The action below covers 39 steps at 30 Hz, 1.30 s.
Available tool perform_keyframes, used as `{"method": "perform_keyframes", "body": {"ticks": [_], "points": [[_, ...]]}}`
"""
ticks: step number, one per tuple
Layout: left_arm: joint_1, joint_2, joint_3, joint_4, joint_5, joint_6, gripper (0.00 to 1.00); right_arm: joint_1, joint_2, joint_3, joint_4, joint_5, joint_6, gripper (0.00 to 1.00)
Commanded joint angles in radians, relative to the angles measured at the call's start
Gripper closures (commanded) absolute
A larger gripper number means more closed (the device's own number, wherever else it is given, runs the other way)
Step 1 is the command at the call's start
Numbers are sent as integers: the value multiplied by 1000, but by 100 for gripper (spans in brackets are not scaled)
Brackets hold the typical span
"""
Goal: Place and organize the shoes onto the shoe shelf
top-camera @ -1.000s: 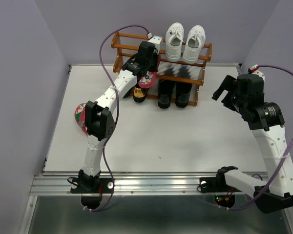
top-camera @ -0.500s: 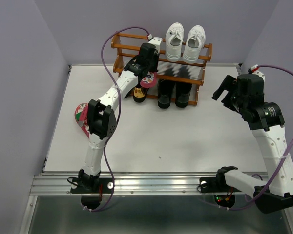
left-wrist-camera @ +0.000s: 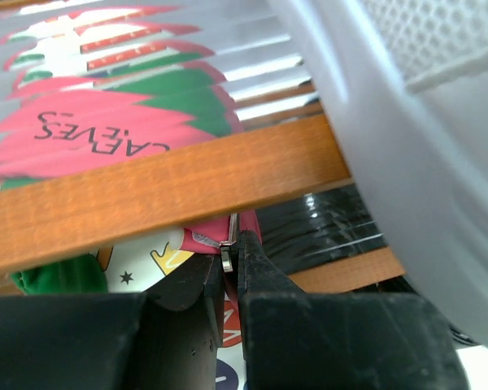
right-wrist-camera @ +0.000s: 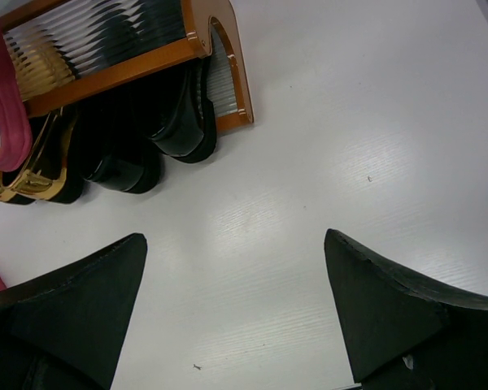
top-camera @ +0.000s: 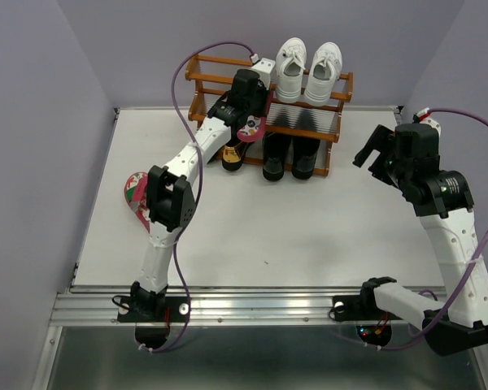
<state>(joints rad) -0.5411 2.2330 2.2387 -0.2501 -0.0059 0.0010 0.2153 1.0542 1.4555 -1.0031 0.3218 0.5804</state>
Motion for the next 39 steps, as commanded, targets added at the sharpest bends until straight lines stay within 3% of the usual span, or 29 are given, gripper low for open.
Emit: {"method": "perform_keyframes", "body": {"ticks": [1, 8, 9, 12, 18, 25, 39], "points": [[7, -3, 102, 126, 40, 44, 100, -2, 1, 0, 9, 3, 7, 5], [17, 50, 136, 123, 23, 14, 100, -2, 7, 0, 12, -6, 6, 5], [21, 48, 134, 120, 23, 10, 87, -2, 9, 3, 11, -7, 7, 5], [21, 40, 113, 118, 32, 5, 70, -2, 7, 9, 9, -10, 7, 5], [20, -13, 55, 118, 61, 5, 55, -2, 7, 9, 12, -20, 9, 5], [9, -99, -53, 118, 49, 5, 52, -2, -8, -4, 14, -29, 15, 5], [-23, -375, -419, 167, -20, -47, 50, -2, -30, -41, 37, -61, 16, 4]]}}
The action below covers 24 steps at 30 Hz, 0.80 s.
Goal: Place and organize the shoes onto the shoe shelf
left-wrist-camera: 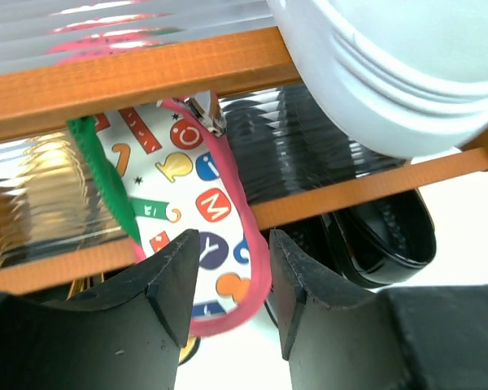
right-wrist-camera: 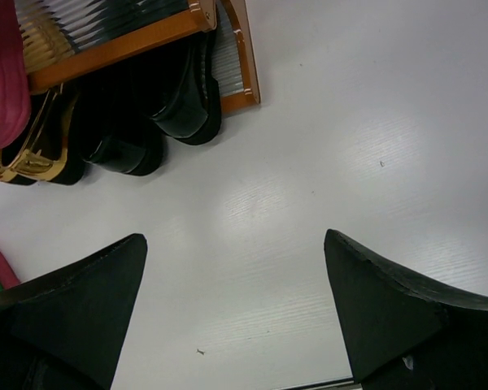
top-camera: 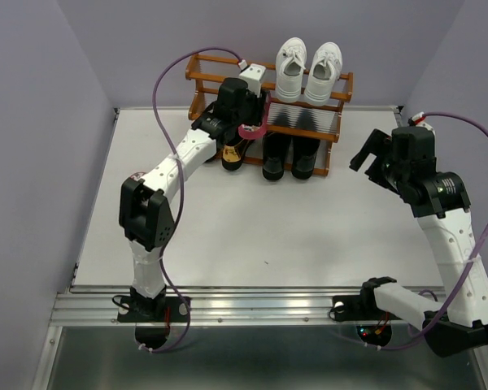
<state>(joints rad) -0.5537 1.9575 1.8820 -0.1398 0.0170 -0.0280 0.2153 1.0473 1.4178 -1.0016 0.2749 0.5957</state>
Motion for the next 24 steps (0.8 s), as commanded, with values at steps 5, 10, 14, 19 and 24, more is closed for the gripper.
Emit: {"method": "perform_keyframes", "body": {"ticks": [5, 10, 14, 19, 24], "points": [[-29, -281, -207, -20, -193, -131, 55, -2, -33, -33, 52, -20, 0, 4], [-40, -569, -493, -162, -412, -300, 54, -2, -33, -14, 49, -48, -10, 2], [-23, -666, -615, -398, -593, -478, 50, -2, -29, 6, 50, -13, -36, 2], [111, -744, -823, -476, -586, -694, 48, -2, -20, -25, 106, -46, -50, 2], [221, -760, -1003, -266, -488, -708, 42, -2, -3, -23, 109, -43, -79, 0]]}}
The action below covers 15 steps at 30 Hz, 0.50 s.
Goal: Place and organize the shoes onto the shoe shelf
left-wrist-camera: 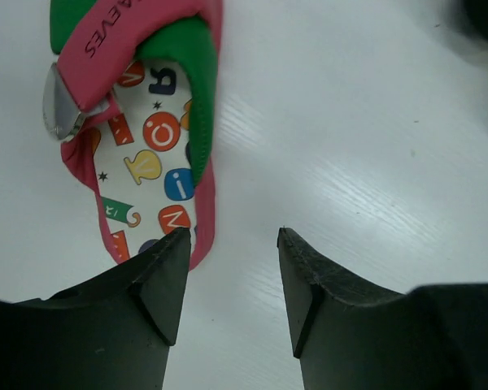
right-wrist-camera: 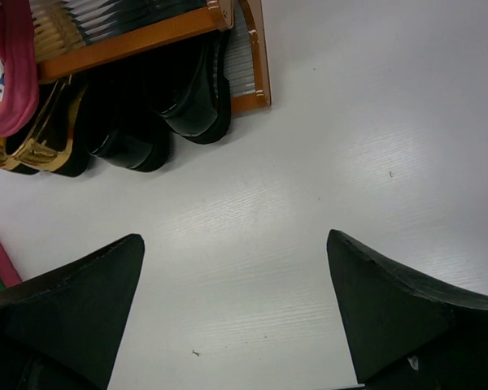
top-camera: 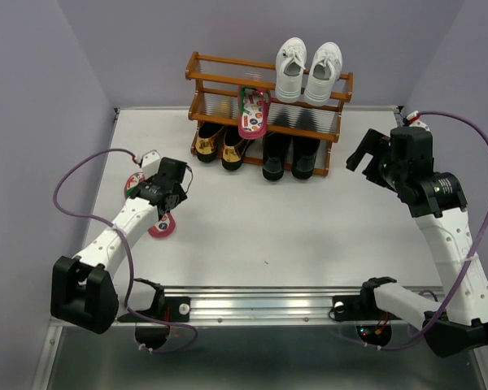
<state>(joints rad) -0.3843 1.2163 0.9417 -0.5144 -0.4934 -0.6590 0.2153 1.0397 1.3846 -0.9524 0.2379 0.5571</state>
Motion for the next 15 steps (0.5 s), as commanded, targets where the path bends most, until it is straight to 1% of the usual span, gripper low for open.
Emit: {"method": "perform_keyframes", "body": {"ticks": [1, 3, 4, 6, 11, 15], "points": [[62, -9, -67, 126, 26, -67, 41, -2, 2, 10, 60, -3, -40, 0], [76, 41, -61, 137, -20, -53, 41, -2, -3, 8, 60, -2, -43, 0], [79, 79, -55, 131, -66, -57, 41, -2, -4, 5, 60, -3, -45, 0], [93, 113, -31, 132, -92, -54, 41, -2, -6, -4, 60, -6, -42, 0], [143, 190, -18, 197, -105, -19, 41, -2, -6, -25, 70, -22, -33, 0], [173, 207, -12, 223, -111, -25, 40, -2, -3, -25, 70, -23, -31, 0]]}}
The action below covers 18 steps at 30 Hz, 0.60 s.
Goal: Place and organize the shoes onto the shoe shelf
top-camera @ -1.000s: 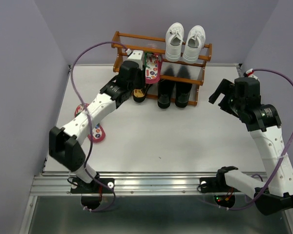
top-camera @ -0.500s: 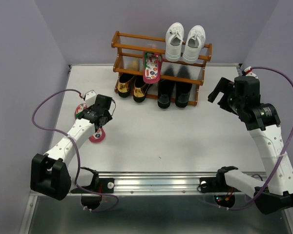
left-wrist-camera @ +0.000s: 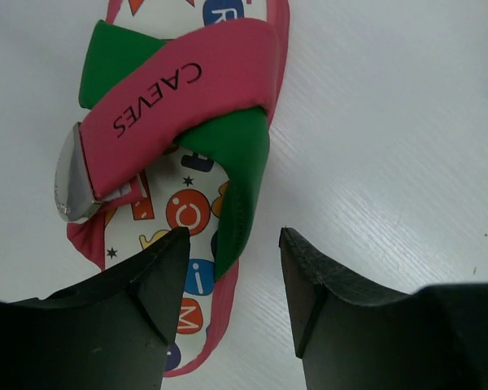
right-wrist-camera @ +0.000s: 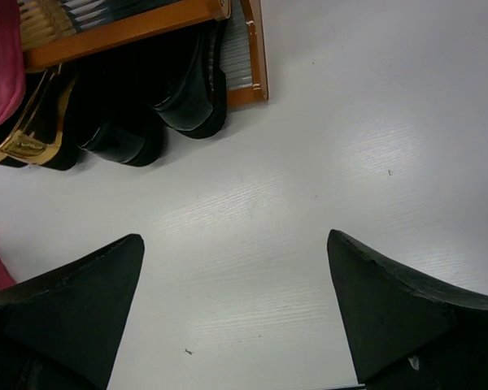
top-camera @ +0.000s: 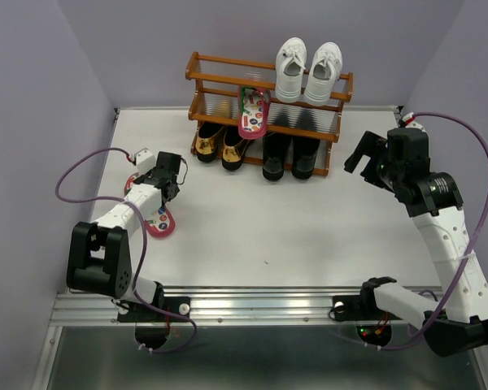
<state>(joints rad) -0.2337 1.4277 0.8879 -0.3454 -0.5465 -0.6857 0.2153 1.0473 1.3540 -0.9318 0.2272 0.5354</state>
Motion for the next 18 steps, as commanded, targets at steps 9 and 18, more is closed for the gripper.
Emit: {"method": "perform_keyframes", "body": {"ticks": [9, 18], "points": [[54, 56, 33, 128, -35, 12, 39, -2, -1, -3, 65, -23, -11, 0], [54, 68, 17, 171, -46, 28, 44, -2, -1, 2, 65, -23, -17, 0]]}}
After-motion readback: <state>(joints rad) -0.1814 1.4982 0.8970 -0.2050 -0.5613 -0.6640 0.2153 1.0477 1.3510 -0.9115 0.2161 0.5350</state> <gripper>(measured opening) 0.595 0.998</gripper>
